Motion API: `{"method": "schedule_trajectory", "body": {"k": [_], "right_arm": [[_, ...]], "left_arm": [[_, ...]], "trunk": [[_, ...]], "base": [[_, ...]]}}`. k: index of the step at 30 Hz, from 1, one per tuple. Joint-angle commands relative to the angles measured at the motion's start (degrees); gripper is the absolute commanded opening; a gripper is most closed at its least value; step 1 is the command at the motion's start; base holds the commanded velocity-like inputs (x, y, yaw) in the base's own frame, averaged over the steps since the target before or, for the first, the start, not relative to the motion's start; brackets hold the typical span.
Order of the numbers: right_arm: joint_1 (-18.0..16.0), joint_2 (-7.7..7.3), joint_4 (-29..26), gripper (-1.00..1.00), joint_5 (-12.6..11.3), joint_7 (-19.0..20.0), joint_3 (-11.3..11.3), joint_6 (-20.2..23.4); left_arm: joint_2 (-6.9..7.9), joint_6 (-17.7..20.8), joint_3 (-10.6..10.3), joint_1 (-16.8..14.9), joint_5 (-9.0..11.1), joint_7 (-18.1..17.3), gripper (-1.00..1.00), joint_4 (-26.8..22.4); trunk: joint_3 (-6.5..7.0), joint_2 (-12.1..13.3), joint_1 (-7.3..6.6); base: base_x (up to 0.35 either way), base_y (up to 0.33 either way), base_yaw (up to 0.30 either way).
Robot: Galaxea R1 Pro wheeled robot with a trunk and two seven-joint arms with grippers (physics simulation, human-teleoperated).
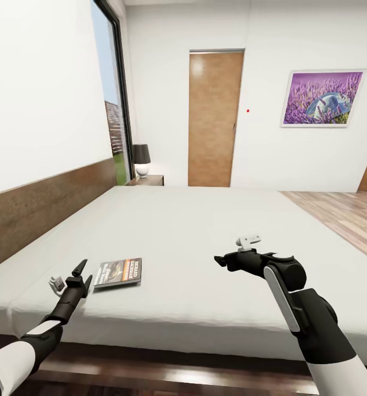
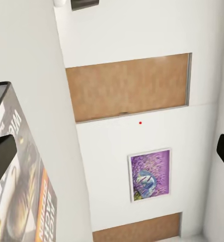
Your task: In the bedroom, move the book from the bed onto either nightstand, and place the two sandals side by side next to the bed.
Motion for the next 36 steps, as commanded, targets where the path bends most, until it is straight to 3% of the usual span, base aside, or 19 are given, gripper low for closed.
{"method": "schedule_trajectory", "body": {"k": [1, 9, 22, 36], "right_arm": [[-0.05, -0.04, -0.04, 1.0, -0.09, 0.01, 0.04, 0.22], [-0.05, -0.04, -0.04, 1.0, -0.09, 0.01, 0.32, 0.22], [-0.05, -0.04, -0.04, 1.0, -0.09, 0.01, 0.72, 0.22], [-0.05, -0.04, -0.04, 1.0, -0.09, 0.01, 0.75, 0.22]], "left_arm": [[0.03, 0.59, -0.35, -0.02, 0.61, -0.29, 1.0, -0.01], [0.05, 0.6, -0.39, 0.0, 0.61, -0.59, 1.0, -0.01], [0.0, 0.61, -0.4, 0.01, 0.59, -0.79, 1.0, -0.01], [-0.03, 0.61, -0.4, 0.01, 0.57, -0.82, 1.0, -0.01]], "trunk": [[-0.06, -0.03, -0.01], [-0.06, -0.03, -0.01], [-0.06, -0.03, -0.01], [-0.06, -0.03, -0.01]], "base": [[0.0, 0.0, 0.0], [0.0, -0.026, 0.0], [0.0, -0.184, 0.0], [0.0, -0.028, 0.0]]}}
